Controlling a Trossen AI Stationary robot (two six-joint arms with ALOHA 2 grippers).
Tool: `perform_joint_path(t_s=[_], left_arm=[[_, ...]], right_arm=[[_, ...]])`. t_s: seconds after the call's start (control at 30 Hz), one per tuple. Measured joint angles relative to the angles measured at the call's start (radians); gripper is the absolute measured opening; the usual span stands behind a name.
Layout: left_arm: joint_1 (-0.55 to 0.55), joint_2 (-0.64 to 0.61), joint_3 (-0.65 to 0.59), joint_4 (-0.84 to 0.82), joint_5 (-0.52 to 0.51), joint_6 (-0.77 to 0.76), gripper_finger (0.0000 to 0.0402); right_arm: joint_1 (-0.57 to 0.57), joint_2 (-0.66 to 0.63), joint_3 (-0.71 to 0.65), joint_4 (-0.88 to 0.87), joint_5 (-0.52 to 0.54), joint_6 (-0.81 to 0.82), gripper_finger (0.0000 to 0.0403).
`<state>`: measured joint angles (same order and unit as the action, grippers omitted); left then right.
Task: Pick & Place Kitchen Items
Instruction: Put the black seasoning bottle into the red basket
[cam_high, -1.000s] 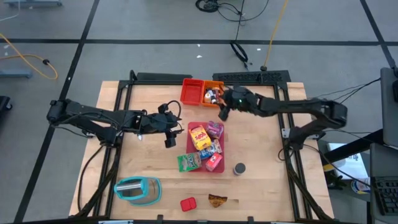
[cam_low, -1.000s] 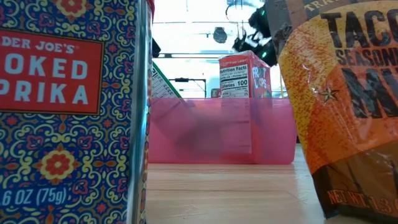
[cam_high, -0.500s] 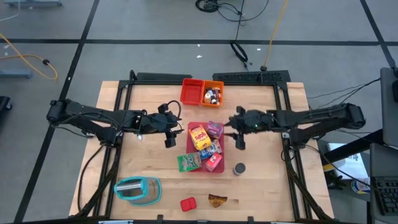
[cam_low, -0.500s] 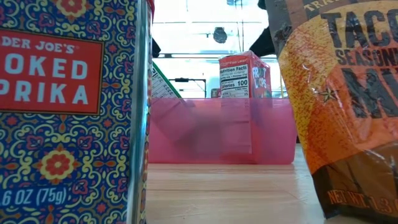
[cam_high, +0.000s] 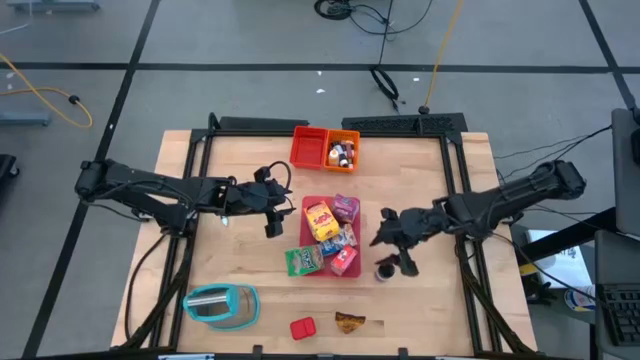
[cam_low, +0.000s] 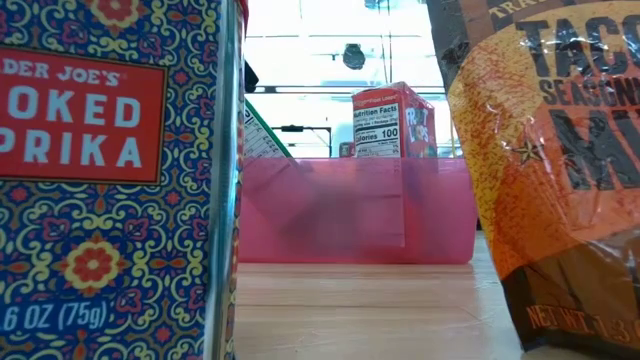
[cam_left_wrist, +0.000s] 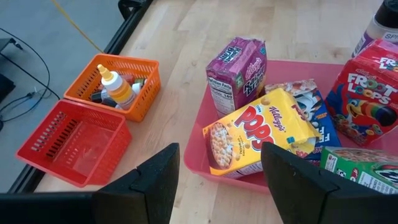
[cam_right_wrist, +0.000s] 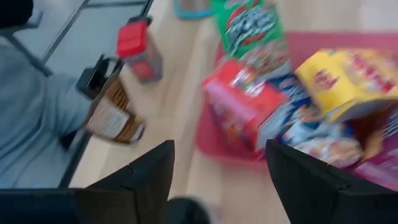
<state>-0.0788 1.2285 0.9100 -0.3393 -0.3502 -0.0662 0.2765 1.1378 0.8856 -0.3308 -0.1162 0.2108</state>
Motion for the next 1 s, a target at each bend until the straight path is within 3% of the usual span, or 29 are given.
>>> perform_joint_path(t_s=[0.5,1.0], left_arm=[[0.000,0.000,0.000,0.000,0.000,-0.024,0.0227],[0.000,0.000,0.000,0.000,0.000,-0.022,0.0227]], right_arm=[[0.104,0.000,0.000,-0.137,0.034,0.140,0.0254],[0.113,0.000,-0.129,-0.051,0.036,0.232,0.0254]])
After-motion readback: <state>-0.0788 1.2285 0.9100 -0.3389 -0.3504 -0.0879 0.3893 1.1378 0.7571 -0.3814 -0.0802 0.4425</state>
